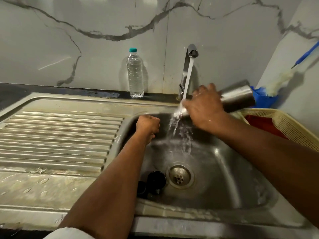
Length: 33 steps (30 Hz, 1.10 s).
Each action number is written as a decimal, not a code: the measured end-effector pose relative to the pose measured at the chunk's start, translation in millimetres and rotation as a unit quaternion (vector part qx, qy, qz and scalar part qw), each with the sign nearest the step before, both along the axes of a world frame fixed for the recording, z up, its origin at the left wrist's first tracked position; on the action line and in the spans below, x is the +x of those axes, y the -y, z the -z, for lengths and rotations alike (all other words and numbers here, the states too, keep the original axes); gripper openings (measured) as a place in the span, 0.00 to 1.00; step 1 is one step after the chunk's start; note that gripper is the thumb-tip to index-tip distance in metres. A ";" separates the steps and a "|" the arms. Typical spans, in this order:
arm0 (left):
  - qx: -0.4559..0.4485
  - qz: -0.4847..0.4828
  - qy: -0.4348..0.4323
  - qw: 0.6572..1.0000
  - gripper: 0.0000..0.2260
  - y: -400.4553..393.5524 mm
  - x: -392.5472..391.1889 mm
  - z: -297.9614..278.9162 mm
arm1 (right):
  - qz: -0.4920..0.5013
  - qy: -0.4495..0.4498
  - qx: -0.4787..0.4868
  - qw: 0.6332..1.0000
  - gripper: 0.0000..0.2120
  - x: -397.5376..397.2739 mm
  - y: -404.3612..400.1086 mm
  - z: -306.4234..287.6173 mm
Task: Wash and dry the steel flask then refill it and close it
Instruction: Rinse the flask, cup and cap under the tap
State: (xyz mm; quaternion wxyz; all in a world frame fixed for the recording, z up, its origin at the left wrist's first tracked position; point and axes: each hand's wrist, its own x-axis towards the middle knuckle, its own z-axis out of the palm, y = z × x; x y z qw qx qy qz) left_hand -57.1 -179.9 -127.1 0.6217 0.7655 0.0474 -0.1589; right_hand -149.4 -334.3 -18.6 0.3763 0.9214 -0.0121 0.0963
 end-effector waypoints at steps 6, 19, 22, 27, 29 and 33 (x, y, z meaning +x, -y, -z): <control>-0.086 -0.054 0.028 0.994 0.07 -0.6 -2.7 2.5 | 0.071 0.105 0.461 0.879 0.42 -7.9 -8.4 -20.9; -0.047 0.217 0.012 0.975 0.13 2.9 -21.3 -14.1 | 0.010 0.187 0.659 0.728 0.38 3.5 -3.1 34.7; -0.014 0.242 0.007 0.970 0.20 0.4 -20.2 -13.4 | 0.017 0.208 0.671 0.712 0.38 5.7 -2.0 30.1; 0.009 0.272 0.015 0.962 0.24 -0.9 -22.2 -14.8 | -0.003 0.206 0.668 0.715 0.38 8.0 -1.1 28.0; 0.008 0.275 0.016 0.961 0.24 -1.0 -22.0 -14.0 | -0.026 0.185 0.653 0.734 0.39 9.7 -3.6 29.2; 0.024 0.263 0.026 0.964 0.23 -1.4 -20.4 -12.3 | -0.028 0.189 0.666 0.721 0.39 11.5 -6.4 30.9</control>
